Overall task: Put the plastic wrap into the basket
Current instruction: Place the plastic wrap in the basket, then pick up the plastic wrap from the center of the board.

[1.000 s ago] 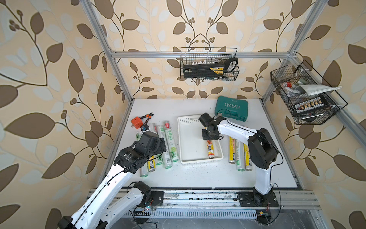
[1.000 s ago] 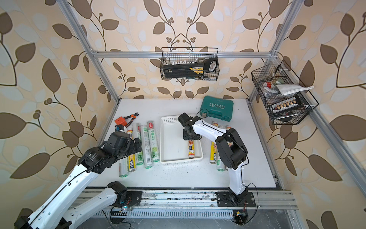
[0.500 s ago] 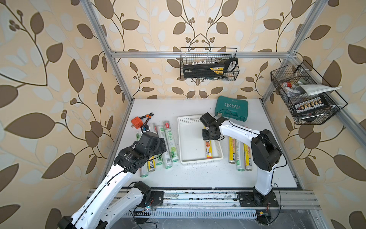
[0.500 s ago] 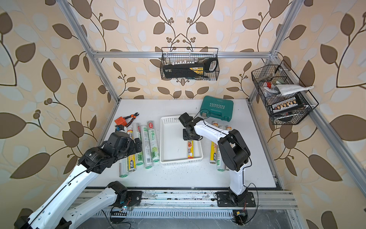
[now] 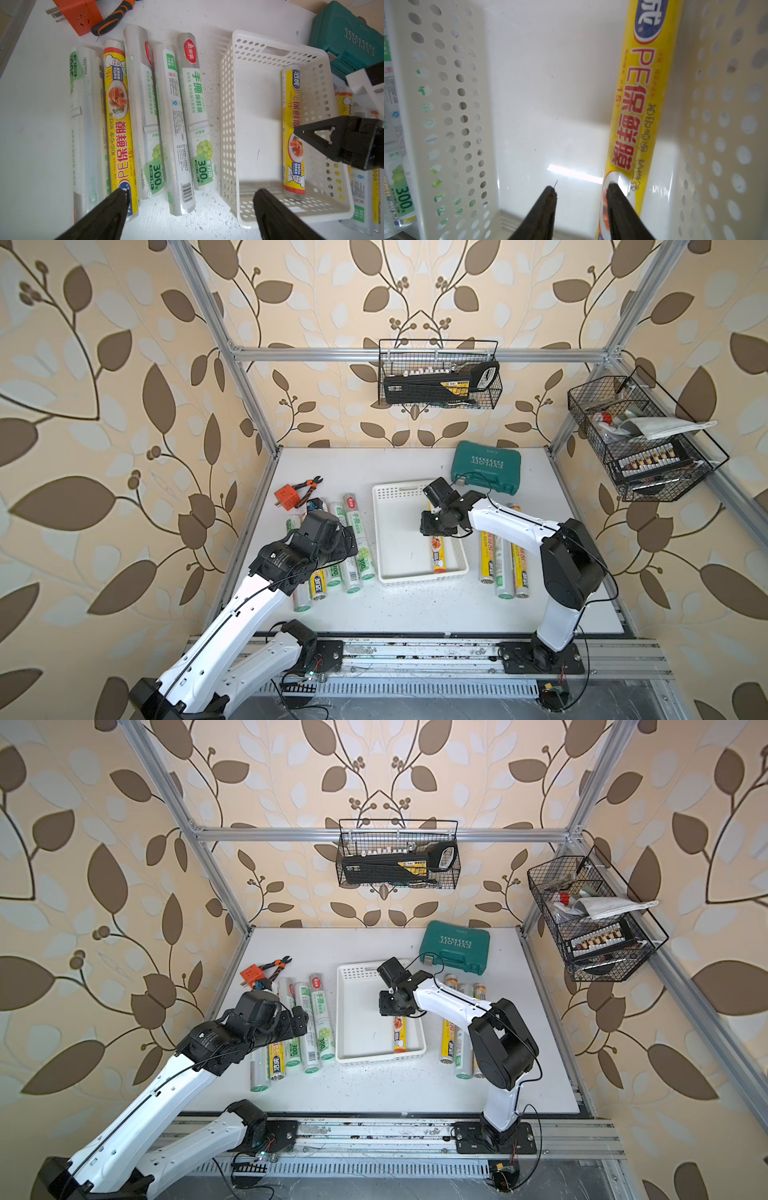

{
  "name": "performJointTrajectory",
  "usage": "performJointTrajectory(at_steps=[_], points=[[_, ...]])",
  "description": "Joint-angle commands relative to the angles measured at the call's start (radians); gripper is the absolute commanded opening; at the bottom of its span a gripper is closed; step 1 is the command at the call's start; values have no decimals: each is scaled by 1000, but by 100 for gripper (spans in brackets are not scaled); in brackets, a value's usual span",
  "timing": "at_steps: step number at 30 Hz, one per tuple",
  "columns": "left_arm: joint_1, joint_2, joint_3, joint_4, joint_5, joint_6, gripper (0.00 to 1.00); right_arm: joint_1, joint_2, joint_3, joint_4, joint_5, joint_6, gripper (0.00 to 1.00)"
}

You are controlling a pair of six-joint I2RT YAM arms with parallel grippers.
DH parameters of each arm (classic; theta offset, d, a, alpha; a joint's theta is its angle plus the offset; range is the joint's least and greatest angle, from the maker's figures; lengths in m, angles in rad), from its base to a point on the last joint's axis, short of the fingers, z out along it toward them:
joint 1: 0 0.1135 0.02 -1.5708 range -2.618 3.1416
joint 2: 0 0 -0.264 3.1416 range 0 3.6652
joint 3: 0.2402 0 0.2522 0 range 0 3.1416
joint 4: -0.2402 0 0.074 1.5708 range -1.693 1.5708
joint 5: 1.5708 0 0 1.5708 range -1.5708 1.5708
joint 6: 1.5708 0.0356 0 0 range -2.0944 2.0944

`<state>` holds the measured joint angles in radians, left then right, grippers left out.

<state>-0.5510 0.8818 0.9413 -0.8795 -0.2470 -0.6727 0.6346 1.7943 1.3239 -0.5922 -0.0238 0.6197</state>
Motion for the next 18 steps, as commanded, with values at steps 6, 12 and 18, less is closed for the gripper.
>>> performJointTrajectory(at_steps=[6,12,18], points=[[0,107,-33,109,9,-64,98,-19,-134,-76,11,-69,-26,47],[8,188,-29,180,-7,-71,90,-70,-194,-123,12,-125,-49,48],[30,295,-15,231,10,-71,85,-152,-253,-182,15,-160,-79,49]])
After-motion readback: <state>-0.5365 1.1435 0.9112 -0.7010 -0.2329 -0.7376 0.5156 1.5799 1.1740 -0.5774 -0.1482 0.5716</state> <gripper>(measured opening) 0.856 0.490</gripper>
